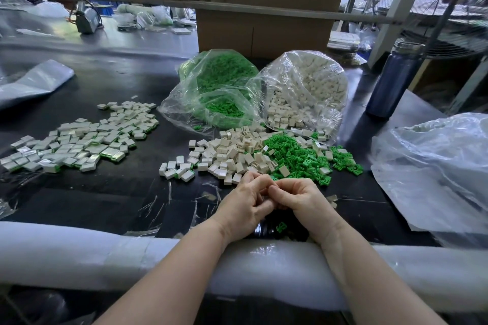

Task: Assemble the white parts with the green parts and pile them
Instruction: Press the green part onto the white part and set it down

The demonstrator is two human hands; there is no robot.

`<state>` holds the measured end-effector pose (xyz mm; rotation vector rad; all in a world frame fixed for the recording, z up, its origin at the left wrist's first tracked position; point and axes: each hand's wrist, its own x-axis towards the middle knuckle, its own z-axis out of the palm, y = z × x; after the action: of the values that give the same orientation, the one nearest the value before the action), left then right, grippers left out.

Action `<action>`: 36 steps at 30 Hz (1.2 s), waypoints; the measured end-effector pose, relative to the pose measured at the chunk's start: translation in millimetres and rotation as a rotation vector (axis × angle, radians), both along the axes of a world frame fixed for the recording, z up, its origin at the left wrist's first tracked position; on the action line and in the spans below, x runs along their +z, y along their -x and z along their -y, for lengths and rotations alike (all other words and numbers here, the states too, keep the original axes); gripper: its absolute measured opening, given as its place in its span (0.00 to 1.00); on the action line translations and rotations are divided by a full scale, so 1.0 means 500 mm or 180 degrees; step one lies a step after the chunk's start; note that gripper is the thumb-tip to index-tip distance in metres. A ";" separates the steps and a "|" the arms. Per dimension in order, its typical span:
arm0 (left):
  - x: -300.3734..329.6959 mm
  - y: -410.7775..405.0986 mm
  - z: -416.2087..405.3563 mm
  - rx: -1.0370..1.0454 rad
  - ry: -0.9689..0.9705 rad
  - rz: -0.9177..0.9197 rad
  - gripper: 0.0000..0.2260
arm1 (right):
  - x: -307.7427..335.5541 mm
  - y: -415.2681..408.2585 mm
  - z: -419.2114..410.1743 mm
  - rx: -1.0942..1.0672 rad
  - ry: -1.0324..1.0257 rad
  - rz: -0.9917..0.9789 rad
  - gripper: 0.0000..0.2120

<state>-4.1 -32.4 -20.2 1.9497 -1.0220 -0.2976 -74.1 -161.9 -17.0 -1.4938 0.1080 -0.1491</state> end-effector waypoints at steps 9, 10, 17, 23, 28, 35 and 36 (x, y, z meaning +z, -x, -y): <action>0.002 0.002 0.000 -0.0036 -0.0046 -0.0041 0.06 | 0.000 0.000 0.002 -0.0050 0.0018 -0.0038 0.10; 0.003 0.002 0.000 -0.0033 -0.0048 -0.0047 0.06 | 0.000 0.000 0.002 -0.0052 -0.0003 -0.0045 0.10; 0.007 0.002 0.000 -0.0004 0.0057 -0.0109 0.05 | 0.006 0.002 -0.002 0.0009 0.0017 -0.0052 0.09; 0.004 0.002 -0.001 -0.0020 0.0053 -0.0133 0.05 | 0.006 0.004 -0.001 -0.0071 -0.0028 -0.0087 0.11; 0.003 0.003 -0.001 -0.0030 0.0057 -0.0147 0.05 | 0.006 0.004 -0.003 -0.0139 -0.0089 -0.0118 0.14; 0.007 0.003 0.000 -0.0037 0.0055 -0.0166 0.05 | 0.006 0.003 -0.002 -0.0155 -0.0074 -0.0141 0.13; 0.007 0.003 -0.001 -0.0030 0.0065 -0.0185 0.05 | 0.005 0.002 -0.002 -0.0150 -0.0097 -0.0135 0.13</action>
<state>-5.4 -32.0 -16.6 1.9075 -0.9932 -0.3461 -75.2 -161.1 -14.3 -1.4649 0.1789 -0.1533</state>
